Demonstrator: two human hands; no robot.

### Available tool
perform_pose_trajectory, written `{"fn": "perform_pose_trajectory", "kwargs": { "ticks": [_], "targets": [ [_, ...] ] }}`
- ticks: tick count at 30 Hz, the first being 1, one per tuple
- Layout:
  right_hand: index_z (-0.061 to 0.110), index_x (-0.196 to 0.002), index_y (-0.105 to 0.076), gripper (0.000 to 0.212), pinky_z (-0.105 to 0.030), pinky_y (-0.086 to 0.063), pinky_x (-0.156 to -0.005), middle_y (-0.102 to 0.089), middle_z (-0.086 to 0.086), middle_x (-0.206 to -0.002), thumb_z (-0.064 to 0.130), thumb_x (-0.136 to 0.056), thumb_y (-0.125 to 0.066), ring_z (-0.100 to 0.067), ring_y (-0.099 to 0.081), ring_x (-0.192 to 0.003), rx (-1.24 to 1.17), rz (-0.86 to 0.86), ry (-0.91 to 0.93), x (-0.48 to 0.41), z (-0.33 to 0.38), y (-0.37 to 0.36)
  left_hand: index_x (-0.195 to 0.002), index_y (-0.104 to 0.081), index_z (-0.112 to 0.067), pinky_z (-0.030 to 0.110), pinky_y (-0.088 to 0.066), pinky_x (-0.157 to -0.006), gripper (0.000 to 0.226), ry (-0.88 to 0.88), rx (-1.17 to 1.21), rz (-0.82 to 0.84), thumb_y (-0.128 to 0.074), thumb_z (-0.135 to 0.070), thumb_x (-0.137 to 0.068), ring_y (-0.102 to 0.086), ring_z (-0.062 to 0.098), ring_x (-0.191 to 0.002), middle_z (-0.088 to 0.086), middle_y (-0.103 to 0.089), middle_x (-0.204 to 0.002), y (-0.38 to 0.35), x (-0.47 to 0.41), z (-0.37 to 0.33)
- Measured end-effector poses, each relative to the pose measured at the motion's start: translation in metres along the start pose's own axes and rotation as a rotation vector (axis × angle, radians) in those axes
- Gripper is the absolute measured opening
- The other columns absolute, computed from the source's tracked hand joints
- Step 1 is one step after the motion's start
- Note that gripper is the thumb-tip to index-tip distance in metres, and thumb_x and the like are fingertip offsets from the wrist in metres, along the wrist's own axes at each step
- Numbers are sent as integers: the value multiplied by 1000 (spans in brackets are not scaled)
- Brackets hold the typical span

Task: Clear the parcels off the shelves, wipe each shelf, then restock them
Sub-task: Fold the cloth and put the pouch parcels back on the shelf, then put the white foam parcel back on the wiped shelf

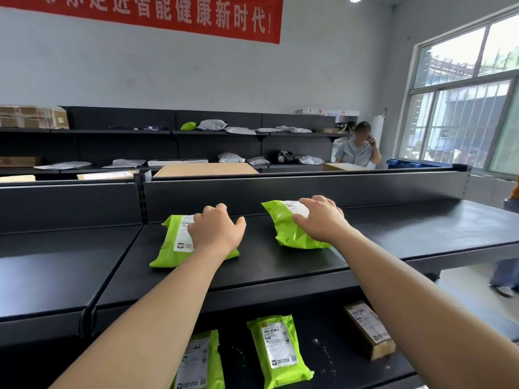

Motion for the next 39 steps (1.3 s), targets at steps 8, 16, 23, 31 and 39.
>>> {"fn": "perform_pose_trajectory", "kwargs": {
  "ticks": [8,16,23,31,39],
  "targets": [
    [23,-123,-65,38,-32,-45,-97,-66,2,-122,39,-90,-57,-20,-57,-115,-204,-209,-122,65,-71,58,-111,-61,-17,27,-44,-74,32,-316,473,85,-58,-39,-88,-60,17,-90,-8,-61,-94,-20,32,-108],
    [24,-108,-73,27,-28,-48,-86,-72,4,-109,36,-89,-58,-16,-64,-104,-174,-312,-328,164,-196,112,-97,-65,-22,27,-50,-74,22,-535,639,285,-63,-40,-85,-62,12,-77,-18,-60,-72,-62,116,-235],
    [19,-99,-77,20,-28,-50,-82,-75,2,-98,26,-88,-61,-14,-67,-91,-147,-353,-536,274,-312,156,-88,-65,-21,25,-44,-68,18,-708,706,486,-60,-39,-86,-60,14,-77,-8,-66,-79,-102,229,-355],
    [17,-99,-77,20,-24,-48,-76,-75,1,-91,25,-89,-62,-15,-67,-86,-96,-369,-751,398,-437,211,-90,-65,-22,30,-50,-78,18,-804,752,683,-60,-39,-85,-62,16,-83,-6,-66,-84,-135,365,-493],
    [19,-102,-76,21,-30,-51,-84,-74,1,-99,30,-90,-62,-17,-66,-95,-12,-391,-932,509,-538,254,-79,-60,-27,26,-45,-70,14,-889,792,817,-60,-40,-86,-60,14,-77,-10,-64,-77,-162,486,-599]
  ]
}}
Point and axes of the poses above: each hand's wrist, its own x-axis away from the middle knuckle, its own y-axis out of the back of the hand, z = x × y, the point moved 6 cm from there along -x, towards the middle knuckle
